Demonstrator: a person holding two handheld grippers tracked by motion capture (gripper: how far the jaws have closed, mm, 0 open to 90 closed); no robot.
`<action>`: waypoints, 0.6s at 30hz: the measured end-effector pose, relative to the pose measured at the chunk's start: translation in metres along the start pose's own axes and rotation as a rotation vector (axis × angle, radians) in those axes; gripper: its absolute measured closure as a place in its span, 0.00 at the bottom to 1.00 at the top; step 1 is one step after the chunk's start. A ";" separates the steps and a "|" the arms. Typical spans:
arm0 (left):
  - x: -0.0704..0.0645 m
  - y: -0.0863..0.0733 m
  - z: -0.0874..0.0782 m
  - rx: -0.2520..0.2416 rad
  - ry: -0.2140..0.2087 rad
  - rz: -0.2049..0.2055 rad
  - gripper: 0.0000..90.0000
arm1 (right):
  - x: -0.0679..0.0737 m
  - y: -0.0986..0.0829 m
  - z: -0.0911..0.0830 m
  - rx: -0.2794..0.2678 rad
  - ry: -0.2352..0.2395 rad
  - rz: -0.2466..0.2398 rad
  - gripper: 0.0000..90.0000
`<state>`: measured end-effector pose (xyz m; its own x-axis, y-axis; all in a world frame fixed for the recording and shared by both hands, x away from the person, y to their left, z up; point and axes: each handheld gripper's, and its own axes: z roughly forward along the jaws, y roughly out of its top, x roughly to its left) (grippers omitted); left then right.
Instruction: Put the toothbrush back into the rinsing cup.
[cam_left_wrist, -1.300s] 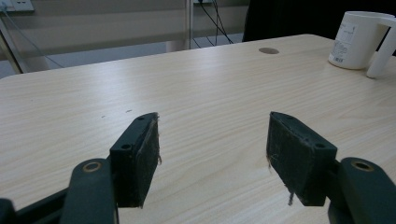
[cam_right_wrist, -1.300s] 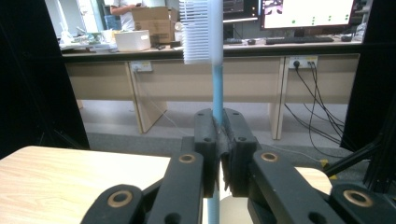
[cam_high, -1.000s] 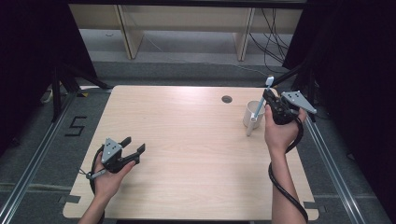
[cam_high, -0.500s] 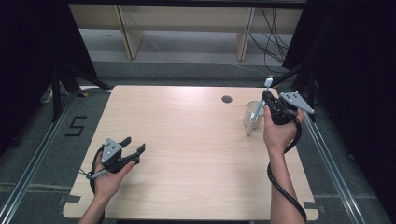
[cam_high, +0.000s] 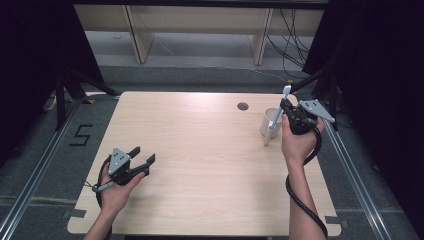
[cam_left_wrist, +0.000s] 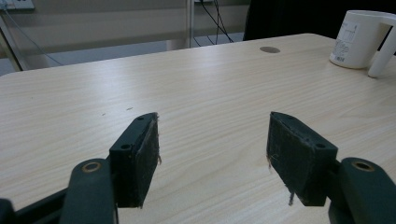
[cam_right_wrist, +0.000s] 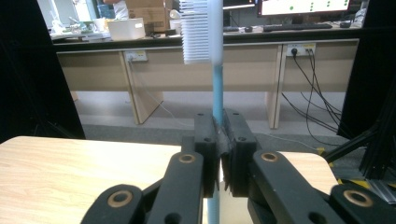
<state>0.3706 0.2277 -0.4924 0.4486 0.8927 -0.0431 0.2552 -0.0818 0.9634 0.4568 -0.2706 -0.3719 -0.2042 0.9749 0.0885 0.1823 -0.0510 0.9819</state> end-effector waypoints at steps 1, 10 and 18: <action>0.000 0.000 0.000 0.000 0.000 0.000 0.38 | 0.000 0.000 0.001 -0.004 -0.003 0.001 0.96; 0.001 0.000 0.001 -0.017 -0.008 0.000 0.38 | -0.001 -0.003 0.002 0.005 -0.001 -0.001 0.96; 0.001 0.000 0.000 -0.001 0.002 -0.001 0.38 | 0.000 -0.005 0.004 0.012 -0.001 0.004 0.96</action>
<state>0.3710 0.2281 -0.4924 0.4470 0.8935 -0.0433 0.2548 -0.0808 0.9636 0.4597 -0.2700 -0.3773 -0.2027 0.9749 0.0924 0.1945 -0.0524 0.9795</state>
